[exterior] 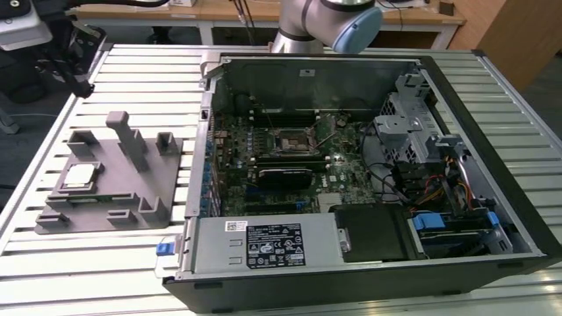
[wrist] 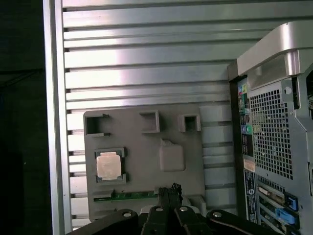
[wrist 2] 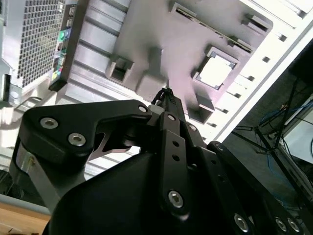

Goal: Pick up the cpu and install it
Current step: 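Reach for the cpu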

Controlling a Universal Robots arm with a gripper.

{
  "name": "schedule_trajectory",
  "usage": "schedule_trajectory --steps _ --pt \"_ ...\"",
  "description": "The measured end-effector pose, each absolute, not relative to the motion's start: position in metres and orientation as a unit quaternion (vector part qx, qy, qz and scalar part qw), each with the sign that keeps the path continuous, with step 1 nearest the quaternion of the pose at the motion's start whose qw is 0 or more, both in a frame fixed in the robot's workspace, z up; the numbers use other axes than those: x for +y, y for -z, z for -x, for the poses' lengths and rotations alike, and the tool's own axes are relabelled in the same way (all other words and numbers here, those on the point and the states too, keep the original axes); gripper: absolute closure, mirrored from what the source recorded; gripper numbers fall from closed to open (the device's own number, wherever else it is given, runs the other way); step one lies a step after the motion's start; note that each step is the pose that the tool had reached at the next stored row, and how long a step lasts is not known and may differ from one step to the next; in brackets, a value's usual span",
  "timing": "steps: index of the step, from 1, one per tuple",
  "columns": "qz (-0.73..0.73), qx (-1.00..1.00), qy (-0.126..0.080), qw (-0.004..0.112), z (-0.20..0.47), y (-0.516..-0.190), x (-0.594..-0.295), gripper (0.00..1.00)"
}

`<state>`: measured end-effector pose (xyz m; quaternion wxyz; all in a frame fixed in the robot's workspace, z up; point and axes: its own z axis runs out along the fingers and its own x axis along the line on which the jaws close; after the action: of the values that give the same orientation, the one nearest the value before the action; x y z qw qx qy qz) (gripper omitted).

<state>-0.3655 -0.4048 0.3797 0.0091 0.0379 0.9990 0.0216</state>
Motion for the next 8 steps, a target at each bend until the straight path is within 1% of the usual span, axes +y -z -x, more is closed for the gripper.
schedule_trajectory --steps 8 --pt "-0.038 0.999 -0.022 0.009 0.401 -0.379 -0.404 0.89"
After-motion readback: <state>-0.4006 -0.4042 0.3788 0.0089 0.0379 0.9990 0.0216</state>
